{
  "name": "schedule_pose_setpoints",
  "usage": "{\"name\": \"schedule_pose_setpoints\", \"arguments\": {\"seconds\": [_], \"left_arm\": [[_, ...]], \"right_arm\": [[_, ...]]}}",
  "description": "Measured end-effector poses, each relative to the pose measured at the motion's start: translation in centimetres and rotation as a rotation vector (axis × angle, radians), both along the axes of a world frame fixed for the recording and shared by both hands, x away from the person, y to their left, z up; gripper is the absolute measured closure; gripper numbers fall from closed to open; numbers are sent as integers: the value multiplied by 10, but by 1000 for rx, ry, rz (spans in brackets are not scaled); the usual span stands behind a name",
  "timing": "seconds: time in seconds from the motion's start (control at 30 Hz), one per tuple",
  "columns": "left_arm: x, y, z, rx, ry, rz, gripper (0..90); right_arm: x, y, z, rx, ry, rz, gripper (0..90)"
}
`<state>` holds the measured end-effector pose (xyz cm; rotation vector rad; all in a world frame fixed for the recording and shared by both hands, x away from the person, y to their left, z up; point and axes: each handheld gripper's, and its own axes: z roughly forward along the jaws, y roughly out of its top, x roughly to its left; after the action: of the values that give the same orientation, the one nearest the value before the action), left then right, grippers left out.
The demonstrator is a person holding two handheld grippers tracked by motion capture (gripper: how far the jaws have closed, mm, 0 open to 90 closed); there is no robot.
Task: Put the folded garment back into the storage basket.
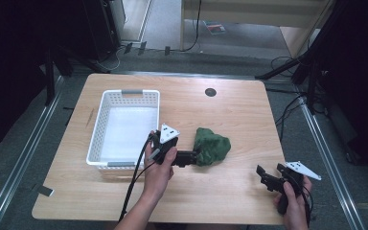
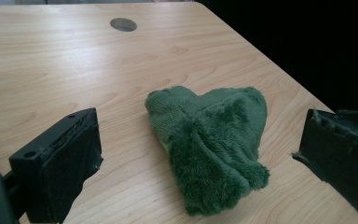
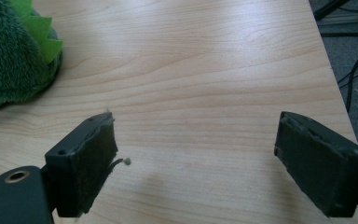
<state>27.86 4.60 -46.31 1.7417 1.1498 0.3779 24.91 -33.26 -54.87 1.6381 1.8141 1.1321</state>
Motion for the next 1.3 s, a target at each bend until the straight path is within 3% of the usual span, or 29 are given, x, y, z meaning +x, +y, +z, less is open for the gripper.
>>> {"name": "schedule_pose_setpoints", "arguments": {"seconds": [0.5, 0.93, 1.3], "left_arm": [[11, -29, -16, 31, 35, -21, 0], [26, -58, -44, 94, 93, -25, 0], [38, -66, -62, 131, 129, -2, 0]], "right_arm": [[0, 0, 0, 0, -1, 1, 130], [0, 0, 0, 1, 2, 4, 130], [0, 0, 0, 3, 3, 8, 130]]}}
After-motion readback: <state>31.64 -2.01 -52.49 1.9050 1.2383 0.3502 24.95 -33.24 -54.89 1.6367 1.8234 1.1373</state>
